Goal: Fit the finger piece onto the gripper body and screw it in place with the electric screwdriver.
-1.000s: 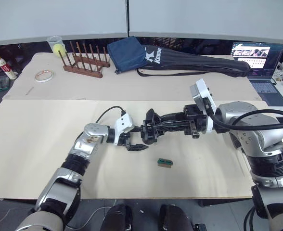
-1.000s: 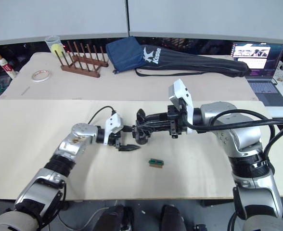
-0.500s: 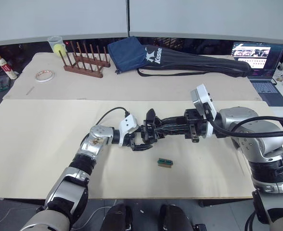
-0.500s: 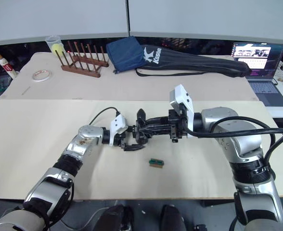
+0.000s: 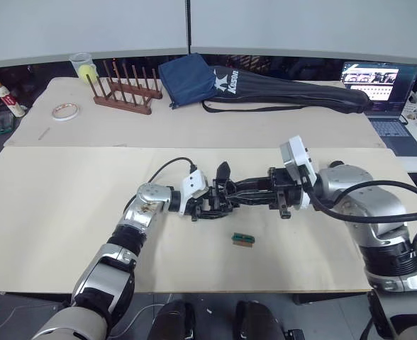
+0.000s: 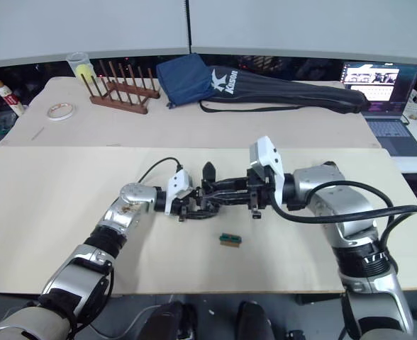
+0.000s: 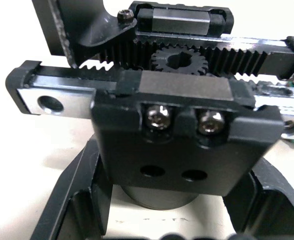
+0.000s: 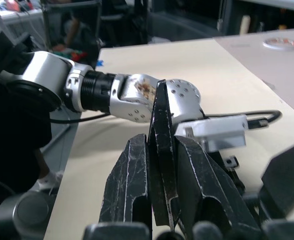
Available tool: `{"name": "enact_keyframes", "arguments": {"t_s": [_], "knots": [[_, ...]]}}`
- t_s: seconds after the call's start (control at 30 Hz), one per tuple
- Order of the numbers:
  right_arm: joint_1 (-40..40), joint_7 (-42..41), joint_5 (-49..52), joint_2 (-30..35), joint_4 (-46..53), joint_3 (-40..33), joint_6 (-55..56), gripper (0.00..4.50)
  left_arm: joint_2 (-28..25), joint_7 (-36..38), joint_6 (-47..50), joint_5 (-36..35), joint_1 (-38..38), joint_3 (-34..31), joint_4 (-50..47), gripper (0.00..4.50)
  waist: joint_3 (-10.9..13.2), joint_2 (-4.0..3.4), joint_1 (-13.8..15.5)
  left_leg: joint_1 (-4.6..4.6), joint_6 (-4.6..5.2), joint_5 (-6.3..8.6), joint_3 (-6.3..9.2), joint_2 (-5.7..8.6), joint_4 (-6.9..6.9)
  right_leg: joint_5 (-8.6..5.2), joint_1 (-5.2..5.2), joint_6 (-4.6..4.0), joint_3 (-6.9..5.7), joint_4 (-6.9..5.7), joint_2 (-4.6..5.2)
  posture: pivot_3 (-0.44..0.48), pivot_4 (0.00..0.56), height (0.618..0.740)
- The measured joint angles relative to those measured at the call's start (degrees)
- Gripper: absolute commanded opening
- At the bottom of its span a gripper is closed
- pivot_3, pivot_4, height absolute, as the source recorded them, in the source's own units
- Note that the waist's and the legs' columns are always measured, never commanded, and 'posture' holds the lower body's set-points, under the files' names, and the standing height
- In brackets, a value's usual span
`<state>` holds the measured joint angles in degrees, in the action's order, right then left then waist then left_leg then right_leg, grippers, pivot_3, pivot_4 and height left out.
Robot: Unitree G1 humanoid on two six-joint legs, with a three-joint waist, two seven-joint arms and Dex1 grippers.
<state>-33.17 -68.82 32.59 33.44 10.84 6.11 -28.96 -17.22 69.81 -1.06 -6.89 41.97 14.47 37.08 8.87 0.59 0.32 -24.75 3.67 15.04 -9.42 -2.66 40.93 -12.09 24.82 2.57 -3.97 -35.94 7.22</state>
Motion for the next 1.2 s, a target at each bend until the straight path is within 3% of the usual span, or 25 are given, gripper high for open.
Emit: {"name": "enact_keyframes", "arguments": {"t_s": [0.63,1.2], "knots": [[-3.31,-6.42,-7.69,-7.98,-17.09,4.65,13.14,0.31,-0.4,2.74,-3.88,0.89,-0.03,-0.07,1.18,2.36,0.0,-0.01,-0.26,0.0,-0.03,-0.02,-0.01,0.02,0.02,0.0,-0.01,0.01,-0.01,-0.03,-0.01,0.0,0.15,0.74],[-4.53,-9.36,-9.61,-8.36,-21.73,4.83,16.44,0.31,-0.42,2.3,-3.94,1.08,-0.47,-0.11,0.61,2.36,-0.01,-0.01,-0.3,0.02,-0.04,-0.03,-0.01,0.01,0.02,0.0,-0.03,0.01,-0.01,-0.06,-0.01,0.0,0.15,0.74]]}}
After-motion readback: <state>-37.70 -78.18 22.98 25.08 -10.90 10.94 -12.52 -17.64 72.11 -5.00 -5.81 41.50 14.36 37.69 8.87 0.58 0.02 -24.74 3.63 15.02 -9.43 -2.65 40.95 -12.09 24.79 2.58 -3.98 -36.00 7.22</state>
